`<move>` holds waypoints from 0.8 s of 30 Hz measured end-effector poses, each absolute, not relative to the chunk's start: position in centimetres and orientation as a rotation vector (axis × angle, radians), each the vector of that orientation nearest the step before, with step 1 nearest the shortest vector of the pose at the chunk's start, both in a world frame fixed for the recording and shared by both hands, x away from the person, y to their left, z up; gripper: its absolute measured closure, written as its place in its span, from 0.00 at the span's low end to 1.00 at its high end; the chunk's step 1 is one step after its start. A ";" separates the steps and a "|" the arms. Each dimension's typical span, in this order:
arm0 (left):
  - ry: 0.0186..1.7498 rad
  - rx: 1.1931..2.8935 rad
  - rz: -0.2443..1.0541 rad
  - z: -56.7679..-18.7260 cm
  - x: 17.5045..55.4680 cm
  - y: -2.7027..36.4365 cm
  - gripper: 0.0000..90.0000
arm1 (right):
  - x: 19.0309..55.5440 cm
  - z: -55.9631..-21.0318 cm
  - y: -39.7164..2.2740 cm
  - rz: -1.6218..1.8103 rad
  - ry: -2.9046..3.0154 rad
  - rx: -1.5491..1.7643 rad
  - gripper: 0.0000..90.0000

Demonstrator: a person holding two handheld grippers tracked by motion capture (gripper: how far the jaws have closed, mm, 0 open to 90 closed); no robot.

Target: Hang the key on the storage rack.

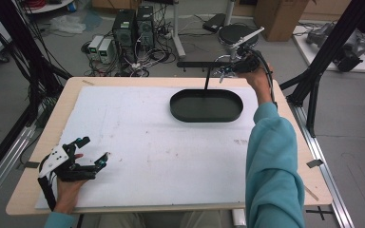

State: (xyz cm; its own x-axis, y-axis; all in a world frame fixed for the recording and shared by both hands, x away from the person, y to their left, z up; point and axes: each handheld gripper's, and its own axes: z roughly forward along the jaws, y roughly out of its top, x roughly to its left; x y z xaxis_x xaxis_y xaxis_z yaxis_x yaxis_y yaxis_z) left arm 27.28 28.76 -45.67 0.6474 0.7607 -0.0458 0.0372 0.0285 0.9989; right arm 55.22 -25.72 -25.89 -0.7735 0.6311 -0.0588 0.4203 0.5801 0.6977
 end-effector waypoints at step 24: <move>0.713 1.452 0.639 -45.7 27.3 28.8 0.02 | 55.2 -26.1 -25.5 1.126 2.367 0.994 0.24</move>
State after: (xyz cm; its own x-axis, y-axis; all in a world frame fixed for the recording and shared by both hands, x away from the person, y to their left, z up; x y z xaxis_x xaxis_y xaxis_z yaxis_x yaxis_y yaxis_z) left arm 27.25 28.77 -45.67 0.6460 0.7619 -0.0462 0.0380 0.0284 0.9989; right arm 55.19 -25.53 -26.06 -0.6988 0.7153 -0.0036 0.4485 0.4421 0.7768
